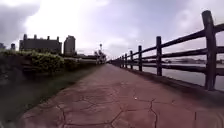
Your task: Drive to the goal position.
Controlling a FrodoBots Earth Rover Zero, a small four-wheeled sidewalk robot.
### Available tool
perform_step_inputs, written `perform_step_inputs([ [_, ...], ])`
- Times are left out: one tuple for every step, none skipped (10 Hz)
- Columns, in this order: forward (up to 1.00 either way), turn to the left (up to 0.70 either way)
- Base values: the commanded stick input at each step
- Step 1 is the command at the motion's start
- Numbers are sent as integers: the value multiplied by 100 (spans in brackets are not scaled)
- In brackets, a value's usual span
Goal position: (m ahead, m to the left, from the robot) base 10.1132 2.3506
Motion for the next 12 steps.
perform_step_inputs([
  [100,0],
  [100,0],
  [100,0],
  [100,0],
  [100,0],
  [100,0],
  [100,0],
  [100,0],
  [100,0],
  [100,0],
  [100,0],
  [100,0],
])
